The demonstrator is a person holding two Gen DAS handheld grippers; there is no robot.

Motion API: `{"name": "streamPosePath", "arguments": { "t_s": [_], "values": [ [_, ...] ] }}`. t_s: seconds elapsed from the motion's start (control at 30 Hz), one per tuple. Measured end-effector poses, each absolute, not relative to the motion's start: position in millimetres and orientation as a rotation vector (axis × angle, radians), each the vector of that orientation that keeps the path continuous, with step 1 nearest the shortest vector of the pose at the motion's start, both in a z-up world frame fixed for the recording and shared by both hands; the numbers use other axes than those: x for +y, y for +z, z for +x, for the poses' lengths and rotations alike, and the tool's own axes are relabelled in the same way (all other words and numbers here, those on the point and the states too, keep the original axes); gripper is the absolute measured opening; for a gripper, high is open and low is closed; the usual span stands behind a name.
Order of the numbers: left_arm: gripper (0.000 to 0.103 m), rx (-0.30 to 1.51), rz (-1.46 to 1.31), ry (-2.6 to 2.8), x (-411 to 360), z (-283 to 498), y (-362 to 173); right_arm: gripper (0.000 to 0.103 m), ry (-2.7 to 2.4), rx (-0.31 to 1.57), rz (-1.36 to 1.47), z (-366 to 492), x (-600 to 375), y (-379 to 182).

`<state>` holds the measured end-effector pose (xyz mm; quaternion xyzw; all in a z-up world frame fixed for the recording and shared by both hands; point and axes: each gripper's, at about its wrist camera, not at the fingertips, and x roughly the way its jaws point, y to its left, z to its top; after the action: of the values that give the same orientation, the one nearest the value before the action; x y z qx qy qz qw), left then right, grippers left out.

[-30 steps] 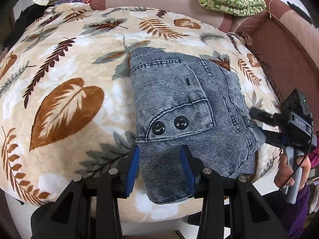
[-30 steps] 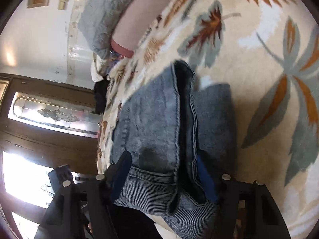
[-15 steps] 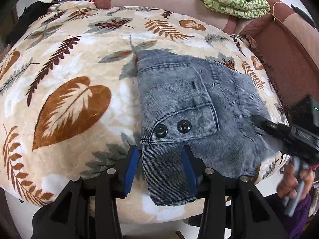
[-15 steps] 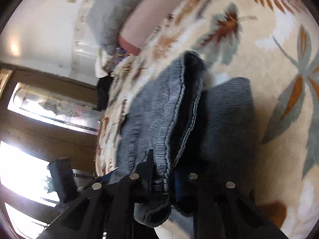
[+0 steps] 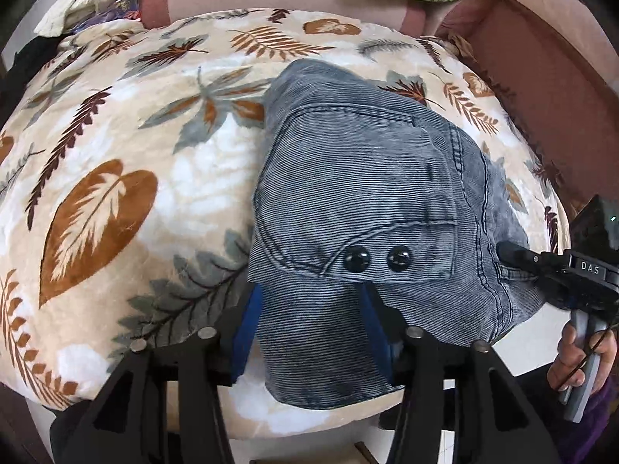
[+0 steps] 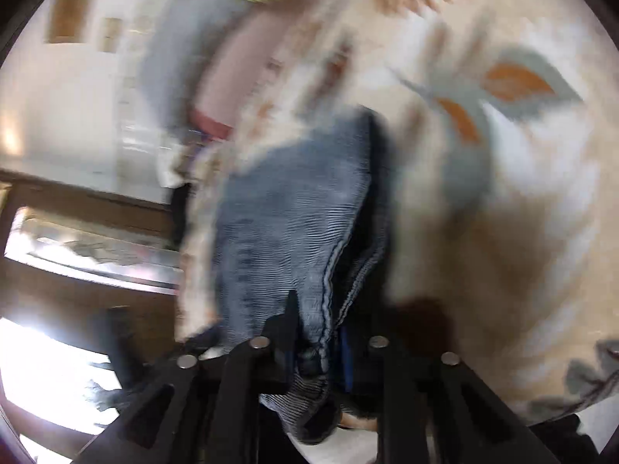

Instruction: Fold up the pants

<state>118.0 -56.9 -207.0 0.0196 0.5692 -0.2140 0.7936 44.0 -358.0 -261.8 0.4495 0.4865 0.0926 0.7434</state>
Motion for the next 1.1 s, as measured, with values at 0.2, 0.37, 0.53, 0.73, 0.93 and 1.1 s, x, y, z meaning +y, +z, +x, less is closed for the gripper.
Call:
{"name": "streamPosePath", "arguments": {
  "t_s": [0.2, 0.37, 0.53, 0.73, 0.93, 1.1],
  "values": [
    [0.053, 1.153, 0.048, -0.445, -44.8, 114.6, -172.7, 0.053, 0.1, 0.854, 0.855, 32.6, -378.8, -200.6],
    [0.055, 1.086, 0.064, -0.467, -70.0, 128.3, -149.2, 0.053, 0.14, 0.816, 0.734, 63.2, -358.4, -171.1],
    [0.055, 1.115, 0.096, -0.435, -102.4, 176.6, -156.9, 0.046, 0.127, 0.958, 0.667, 105.6, -335.3, -198.4],
    [0.055, 1.237, 0.143, -0.357, -127.1, 229.5, -204.2, 0.047, 0.074, 1.014, 0.596, 131.3, -327.5, -231.5],
    [0.071, 1.261, 0.193, -0.293, -136.0, 250.2, -236.2, 0.047, 0.037, 1.054, 0.564, 143.3, -328.0, -243.4],
    [0.079, 1.263, 0.179, -0.281, -132.9, 256.7, -236.7, 0.05, 0.058, 1.041, 0.503, 141.1, -325.1, -243.3]
  ]
}}
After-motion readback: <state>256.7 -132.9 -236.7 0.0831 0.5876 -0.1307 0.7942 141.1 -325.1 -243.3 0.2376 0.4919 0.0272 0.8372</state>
